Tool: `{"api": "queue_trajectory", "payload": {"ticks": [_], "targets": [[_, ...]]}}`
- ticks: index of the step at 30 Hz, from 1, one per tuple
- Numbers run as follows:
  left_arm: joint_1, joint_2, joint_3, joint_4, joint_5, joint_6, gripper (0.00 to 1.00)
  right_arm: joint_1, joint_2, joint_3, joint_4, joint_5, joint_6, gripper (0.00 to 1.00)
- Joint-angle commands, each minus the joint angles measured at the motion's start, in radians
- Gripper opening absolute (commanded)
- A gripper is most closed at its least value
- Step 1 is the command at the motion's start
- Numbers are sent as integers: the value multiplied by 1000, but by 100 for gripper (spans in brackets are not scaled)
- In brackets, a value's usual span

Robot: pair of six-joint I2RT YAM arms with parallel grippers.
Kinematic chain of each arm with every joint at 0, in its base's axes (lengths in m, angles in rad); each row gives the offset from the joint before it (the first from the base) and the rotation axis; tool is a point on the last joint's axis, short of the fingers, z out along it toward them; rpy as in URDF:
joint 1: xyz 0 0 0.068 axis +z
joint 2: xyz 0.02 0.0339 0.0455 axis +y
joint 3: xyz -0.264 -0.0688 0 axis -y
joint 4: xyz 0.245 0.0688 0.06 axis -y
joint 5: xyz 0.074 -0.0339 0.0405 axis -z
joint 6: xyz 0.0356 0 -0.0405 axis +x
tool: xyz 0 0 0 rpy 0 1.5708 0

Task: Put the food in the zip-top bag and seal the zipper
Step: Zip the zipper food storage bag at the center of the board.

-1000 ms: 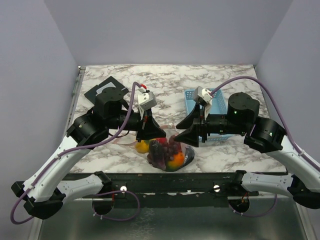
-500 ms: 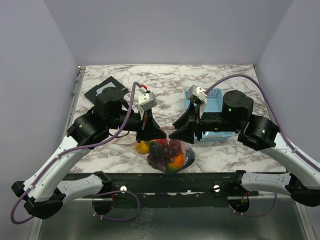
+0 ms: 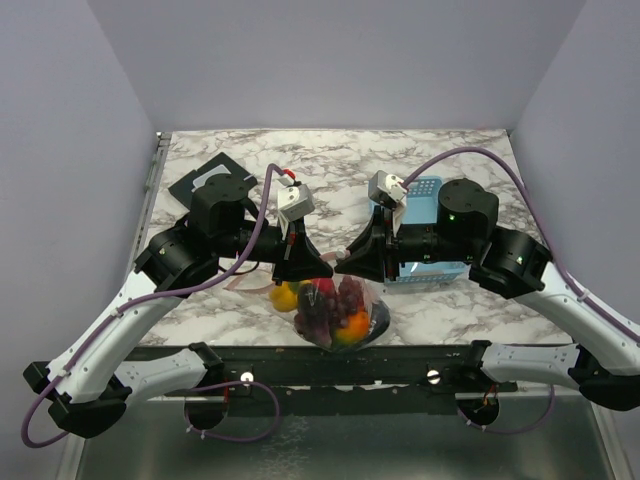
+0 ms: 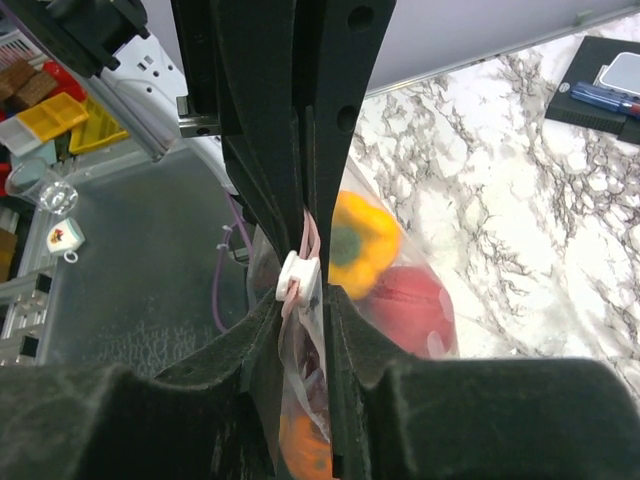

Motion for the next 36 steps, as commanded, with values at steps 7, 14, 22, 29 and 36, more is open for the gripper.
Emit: {"api": "queue_trajectory", "payload": {"ticks": [7,14,22,29,36], "targets": [[-2,-16,20,72,49,5,0,0,15,-2,27,-40,-3,13],[-2,-13,15,72,55,6,0,0,24,11,28,-60,-2,1],[-1,-12,3,73,34,8,4,-1,15,32,5,-53,-1,1],[-2,-16,0,73,23,20,42,0,3,45,-20,-47,3,0],[-2,-15,34,81,8,33,56,0,2,46,-61,-66,12,1]]}}
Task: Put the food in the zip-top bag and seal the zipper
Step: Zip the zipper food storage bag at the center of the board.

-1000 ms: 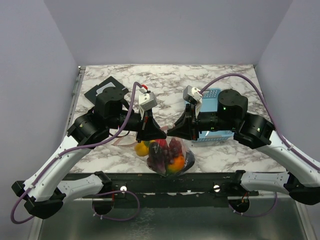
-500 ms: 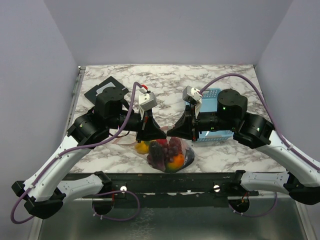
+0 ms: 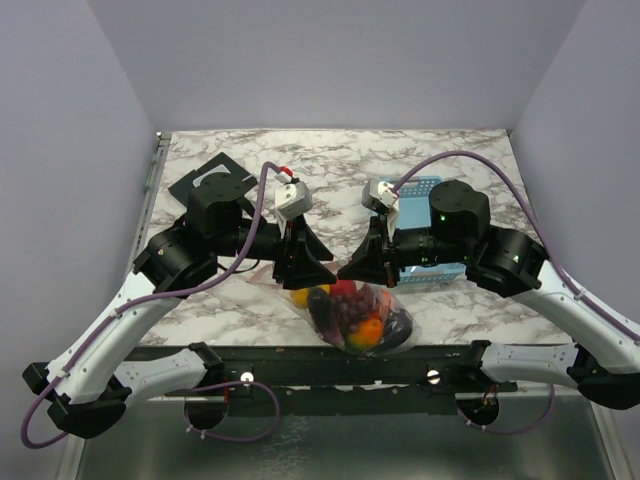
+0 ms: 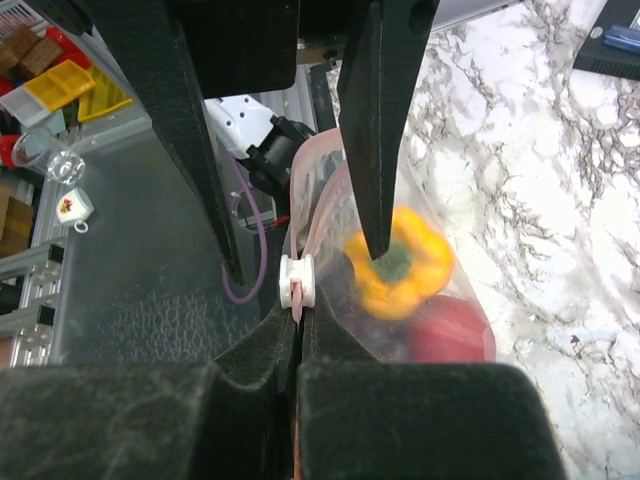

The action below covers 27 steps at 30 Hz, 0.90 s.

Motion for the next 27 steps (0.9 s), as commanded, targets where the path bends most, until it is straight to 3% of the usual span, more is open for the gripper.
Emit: {"api": "queue_trajectory", "payload": {"ticks": [1,19,27], "targets": [[-2,-9,42,42,3,20,57,1,-14,43,13,-43,11,1],[-1,27,55,129,55,-35,59,3,-9,43,18,-76,38,1],[-2,40,37,145,92,-46,52,2,1,58,17,-63,42,1]]}}
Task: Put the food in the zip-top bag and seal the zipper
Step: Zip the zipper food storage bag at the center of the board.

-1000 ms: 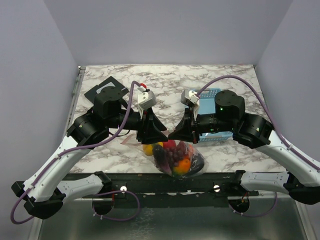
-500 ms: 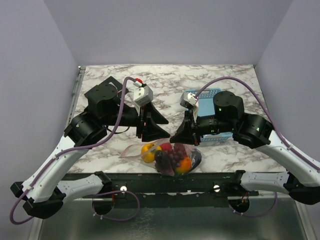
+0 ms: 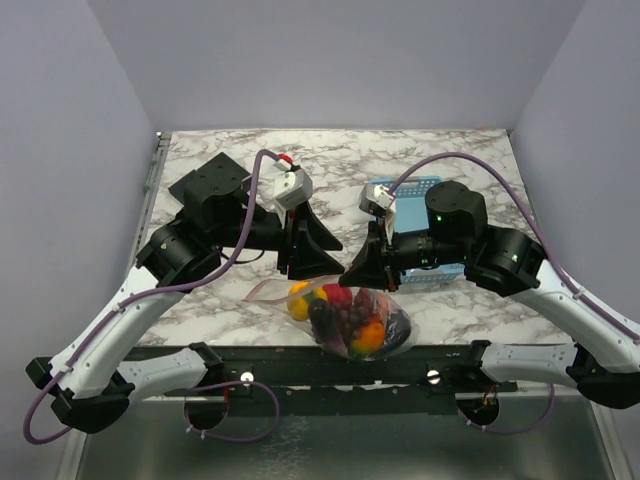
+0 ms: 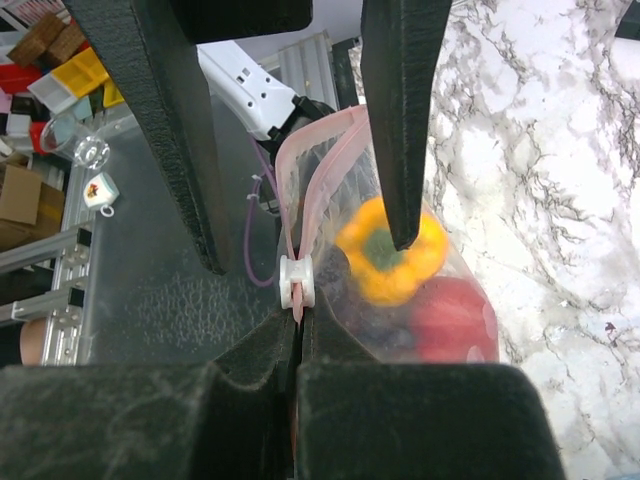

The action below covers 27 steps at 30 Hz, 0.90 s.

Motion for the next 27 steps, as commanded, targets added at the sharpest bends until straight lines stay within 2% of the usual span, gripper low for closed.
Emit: {"api": "queue_trajectory", "payload": {"ticks": [1,20,27], "targets": [[-1,7,-11,34,59,-14,51,2,-3,56,62,-18,19,1],[-1,-2,-38,40,87,-18,31,3,12,67,63,0,30,1],[-1,3,-42,42,102,-19,21,3,10,65,61,11,33,1]]}}
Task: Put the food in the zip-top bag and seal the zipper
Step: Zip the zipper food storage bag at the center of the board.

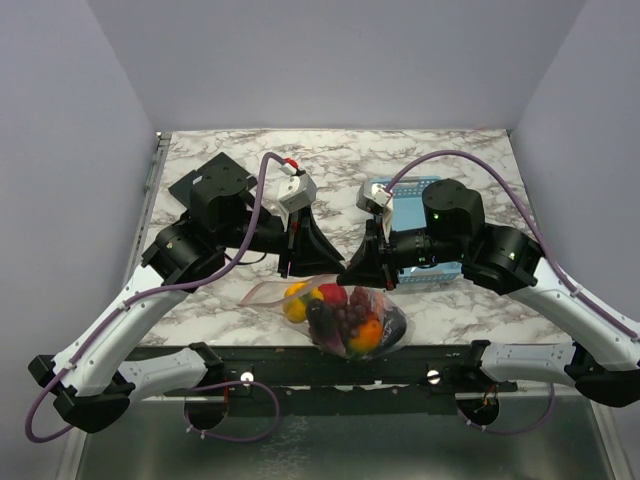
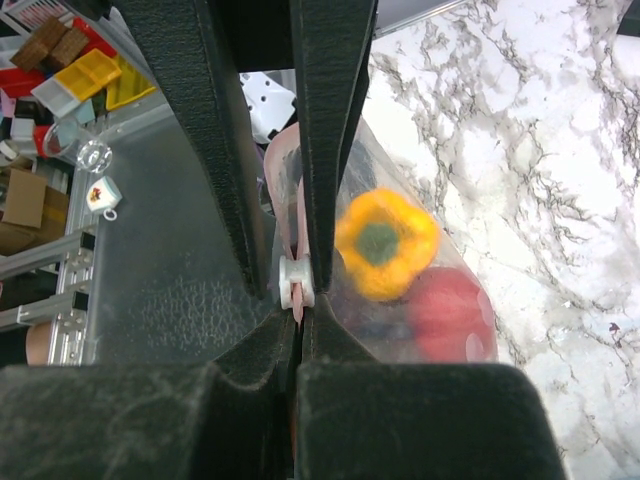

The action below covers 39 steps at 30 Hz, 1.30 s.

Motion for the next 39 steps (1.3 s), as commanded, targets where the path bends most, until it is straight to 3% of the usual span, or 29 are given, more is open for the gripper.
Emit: {"api": "queue_trajectory", "payload": {"ticks": [1,6,9,39], "targets": [[-1,-4,-11,21,41,2,20,4,-9,51,61,11,18,1],[-1,-2,-15,21,48,2,11,4,-9,50,62,15,19,1],[-2,2,-13,21,53,3,0,4,-7,51,61,14,18,1],[-1,-12,-51,22,32,-6,0,3,-169,65,56,305,-36,1]]}}
